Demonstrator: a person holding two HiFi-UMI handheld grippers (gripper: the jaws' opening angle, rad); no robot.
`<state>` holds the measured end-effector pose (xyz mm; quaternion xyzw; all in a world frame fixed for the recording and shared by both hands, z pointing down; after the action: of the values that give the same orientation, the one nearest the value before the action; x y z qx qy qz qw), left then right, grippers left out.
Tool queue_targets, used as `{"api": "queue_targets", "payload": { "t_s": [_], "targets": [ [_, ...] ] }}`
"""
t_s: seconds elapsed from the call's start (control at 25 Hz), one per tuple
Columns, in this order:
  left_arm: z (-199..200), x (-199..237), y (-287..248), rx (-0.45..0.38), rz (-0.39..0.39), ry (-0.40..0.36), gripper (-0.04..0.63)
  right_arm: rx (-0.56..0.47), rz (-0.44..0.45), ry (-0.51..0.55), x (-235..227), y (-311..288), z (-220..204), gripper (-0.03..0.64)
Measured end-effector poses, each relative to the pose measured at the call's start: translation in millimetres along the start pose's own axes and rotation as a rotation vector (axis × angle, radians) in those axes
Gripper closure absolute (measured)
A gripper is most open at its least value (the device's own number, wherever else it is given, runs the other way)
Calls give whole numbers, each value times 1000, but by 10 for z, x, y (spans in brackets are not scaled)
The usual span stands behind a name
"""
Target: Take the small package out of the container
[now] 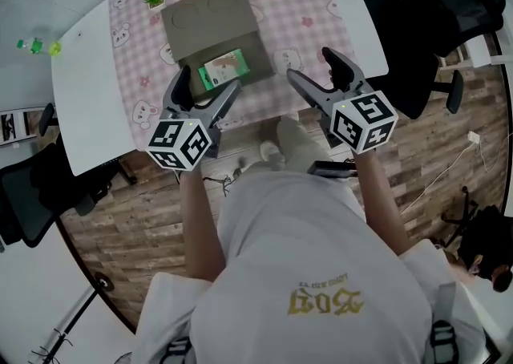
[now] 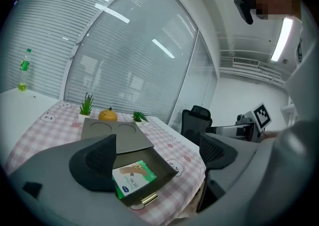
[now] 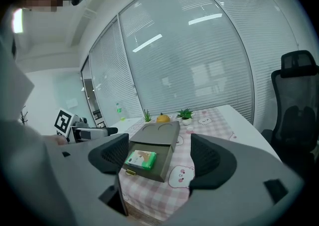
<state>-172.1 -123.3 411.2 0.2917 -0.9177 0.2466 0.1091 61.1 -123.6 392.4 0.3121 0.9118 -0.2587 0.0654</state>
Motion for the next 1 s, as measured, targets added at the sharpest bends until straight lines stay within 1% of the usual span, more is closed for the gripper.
{"api": "queue_targets", "payload": {
  "t_s": [0.16, 0.36, 0.44, 0.6, 0.8, 1.0],
  "targets": [
    [8, 16, -92, 28, 10, -30, 77, 5, 4, -12, -92, -48, -28, 232],
    [2, 108, -216, 53, 24, -39, 78, 8, 24, -15, -174, -172, -50, 232],
    [-51, 138, -288, 97, 24, -65, 78, 16, 36, -17, -210, -233, -72, 233],
    [-186, 194, -429, 234, 20, -156, 78, 54, 58, -10, -257, -381, -133, 233],
    [-256, 299, -514, 290, 20, -176, 78, 85, 72, -18, -322, -517, -210, 235],
    [-364, 346, -595, 382, 6, -249, 78, 127, 86, -35, -394, -634, -336, 235]
  ]
}}
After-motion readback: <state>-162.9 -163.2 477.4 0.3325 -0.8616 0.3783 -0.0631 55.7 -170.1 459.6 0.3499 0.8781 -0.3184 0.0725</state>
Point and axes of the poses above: the fingertips, and each gripper's own axes: y backward along the fingers, x to its left, z out of its top, the point moved 5 cm from there along y, backward along the fingers, and after that the axes turned 7 degrees about x, right-handed, at the moved point
